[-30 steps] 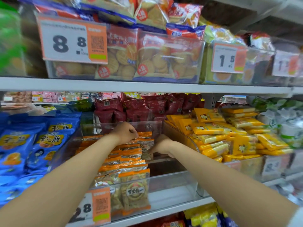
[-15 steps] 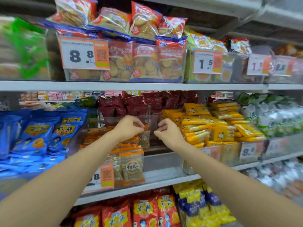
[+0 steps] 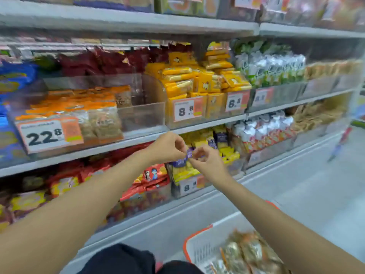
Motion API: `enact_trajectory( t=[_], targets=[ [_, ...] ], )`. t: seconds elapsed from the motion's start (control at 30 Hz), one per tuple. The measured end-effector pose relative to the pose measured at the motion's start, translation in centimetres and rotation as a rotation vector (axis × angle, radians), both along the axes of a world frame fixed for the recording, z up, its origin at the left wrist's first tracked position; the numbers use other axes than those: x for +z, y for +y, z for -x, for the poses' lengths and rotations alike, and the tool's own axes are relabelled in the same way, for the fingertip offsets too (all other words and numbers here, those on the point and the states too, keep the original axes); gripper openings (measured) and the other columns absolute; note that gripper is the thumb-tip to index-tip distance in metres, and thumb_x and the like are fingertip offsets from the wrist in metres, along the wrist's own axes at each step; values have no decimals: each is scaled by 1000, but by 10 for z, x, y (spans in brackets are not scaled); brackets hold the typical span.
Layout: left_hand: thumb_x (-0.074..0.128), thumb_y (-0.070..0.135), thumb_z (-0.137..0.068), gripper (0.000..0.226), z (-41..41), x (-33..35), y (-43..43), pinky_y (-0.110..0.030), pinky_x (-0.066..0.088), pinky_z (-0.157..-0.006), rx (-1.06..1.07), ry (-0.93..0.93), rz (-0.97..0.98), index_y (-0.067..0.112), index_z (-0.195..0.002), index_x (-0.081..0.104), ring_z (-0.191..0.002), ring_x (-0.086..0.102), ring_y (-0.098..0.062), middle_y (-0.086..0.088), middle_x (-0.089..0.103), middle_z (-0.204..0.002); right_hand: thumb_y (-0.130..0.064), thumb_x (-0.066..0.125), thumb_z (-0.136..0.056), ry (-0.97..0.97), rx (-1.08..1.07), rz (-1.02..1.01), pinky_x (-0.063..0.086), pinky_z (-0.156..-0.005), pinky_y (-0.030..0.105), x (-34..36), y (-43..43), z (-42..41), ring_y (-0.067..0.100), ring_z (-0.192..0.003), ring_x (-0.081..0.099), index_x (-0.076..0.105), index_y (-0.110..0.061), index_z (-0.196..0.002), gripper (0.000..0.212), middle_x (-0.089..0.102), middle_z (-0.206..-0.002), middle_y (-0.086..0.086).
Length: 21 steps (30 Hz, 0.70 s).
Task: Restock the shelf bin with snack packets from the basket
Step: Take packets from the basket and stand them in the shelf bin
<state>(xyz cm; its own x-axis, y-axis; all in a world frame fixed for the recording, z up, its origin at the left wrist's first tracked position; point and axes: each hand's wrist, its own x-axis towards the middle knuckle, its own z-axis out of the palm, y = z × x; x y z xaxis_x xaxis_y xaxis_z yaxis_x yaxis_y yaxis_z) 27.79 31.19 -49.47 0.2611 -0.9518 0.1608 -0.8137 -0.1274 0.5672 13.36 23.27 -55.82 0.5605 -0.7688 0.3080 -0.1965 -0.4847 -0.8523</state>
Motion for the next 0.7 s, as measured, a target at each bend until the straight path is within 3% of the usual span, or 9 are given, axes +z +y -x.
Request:
enact_trajectory(
  t=[0.1,0.23,0.33,0.4,0.5,0.63,0.7],
  targets=[
    [72,5,-74,22,35,-61,-16,-23,47,-55,-66,89,-138,24,-64,64,-49,54,-1,0,65,-63,-4,75,-75,36,-68,-74,51,-66,37,-57,-3,39,18,-67,60,55,-27,-69,31,64,-75,0],
    [68,-3,-80,18,84,-144,-35,-20,41,-48,-102,268,-273,13,-71,67,-43,50,-1,-2,60,-57,-7,72,-75,109,-117,-163,49,-72,30,-135,-4,89,18,-70,62,63,-17,-83,15,63,-75,-4],
    [68,-2,-81,14,119,-202,-47,-22,45,-53,-81,399,-378,10,-74,66,-55,54,-11,-10,61,-64,0,71,-76,184,-168,-290,48,-67,29,-192,-7,127,17,-67,60,57,-23,-79,26,65,-77,4],
    [68,1,-82,8,140,-235,-52,-23,48,-57,-53,492,-438,8,-80,68,-63,57,-15,-13,62,-72,0,71,-75,233,-216,-378,50,-70,32,-225,-7,151,17,-69,59,59,-19,-79,23,62,-73,1],
    [69,4,-84,5,165,-282,-53,-23,51,-64,7,647,-520,8,-83,68,-65,58,-13,-10,63,-74,-1,72,-76,331,-272,-472,45,-67,27,-273,-8,187,12,-66,55,61,-10,-83,16,58,-71,-3],
    [70,5,-85,7,181,-336,-49,-20,52,-60,78,751,-624,3,-91,70,-68,61,-15,-13,66,-83,-9,71,-83,500,-316,-584,45,-64,29,-328,-11,223,19,-73,55,62,-5,-97,18,58,-79,6],
    [71,6,-85,13,180,-357,-49,-21,54,-63,109,776,-661,1,-96,71,-73,64,-17,-16,69,-92,-9,70,-84,603,-338,-649,47,-65,34,-352,-11,230,20,-74,52,62,2,-99,21,56,-83,19]
  ],
)
